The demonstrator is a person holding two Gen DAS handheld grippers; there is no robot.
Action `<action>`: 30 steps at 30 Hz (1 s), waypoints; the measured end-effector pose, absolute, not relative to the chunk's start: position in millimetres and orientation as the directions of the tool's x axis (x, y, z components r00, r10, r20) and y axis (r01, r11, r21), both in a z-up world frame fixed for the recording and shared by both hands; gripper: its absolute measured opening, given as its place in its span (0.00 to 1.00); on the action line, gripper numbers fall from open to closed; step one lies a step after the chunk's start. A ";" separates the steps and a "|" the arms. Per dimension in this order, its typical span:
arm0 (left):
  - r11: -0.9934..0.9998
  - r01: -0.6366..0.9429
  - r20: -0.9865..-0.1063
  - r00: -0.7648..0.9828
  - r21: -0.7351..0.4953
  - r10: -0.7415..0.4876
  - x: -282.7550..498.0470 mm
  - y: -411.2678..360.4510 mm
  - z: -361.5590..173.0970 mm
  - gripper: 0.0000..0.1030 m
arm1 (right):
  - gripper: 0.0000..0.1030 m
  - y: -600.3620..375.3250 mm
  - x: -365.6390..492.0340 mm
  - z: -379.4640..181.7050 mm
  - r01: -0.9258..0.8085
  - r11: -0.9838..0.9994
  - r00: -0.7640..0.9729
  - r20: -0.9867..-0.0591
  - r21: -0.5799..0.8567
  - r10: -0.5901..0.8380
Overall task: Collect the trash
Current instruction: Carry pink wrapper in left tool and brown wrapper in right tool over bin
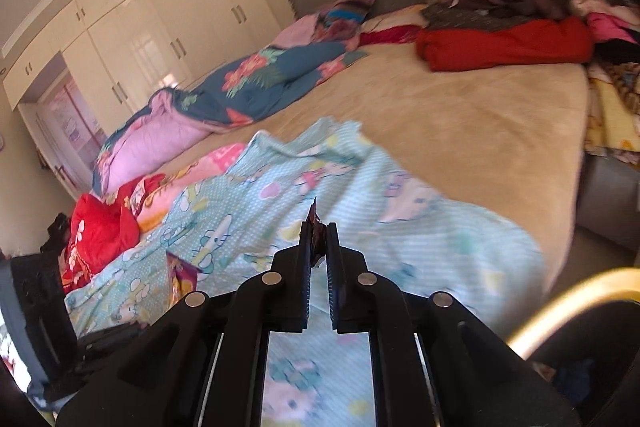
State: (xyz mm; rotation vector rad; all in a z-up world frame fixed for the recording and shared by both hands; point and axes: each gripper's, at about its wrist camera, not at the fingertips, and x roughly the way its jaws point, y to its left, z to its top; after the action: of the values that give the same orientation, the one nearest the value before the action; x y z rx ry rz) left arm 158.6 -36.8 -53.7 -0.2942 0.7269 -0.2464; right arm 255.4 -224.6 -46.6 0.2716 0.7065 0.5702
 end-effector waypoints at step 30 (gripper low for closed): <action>0.866 0.385 -0.672 0.552 -0.319 -0.494 152.8 -205.8 -64.5 0.04 | 0.10 -420.4 139.0 -87.1 -0.109 0.931 0.674 -0.663 0.349 0.327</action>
State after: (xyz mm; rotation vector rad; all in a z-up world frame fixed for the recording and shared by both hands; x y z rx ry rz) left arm 152.8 -205.8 -64.5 -0.1404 0.8381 -0.5217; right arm 139.0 -420.4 -87.1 0.2927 0.7966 0.2489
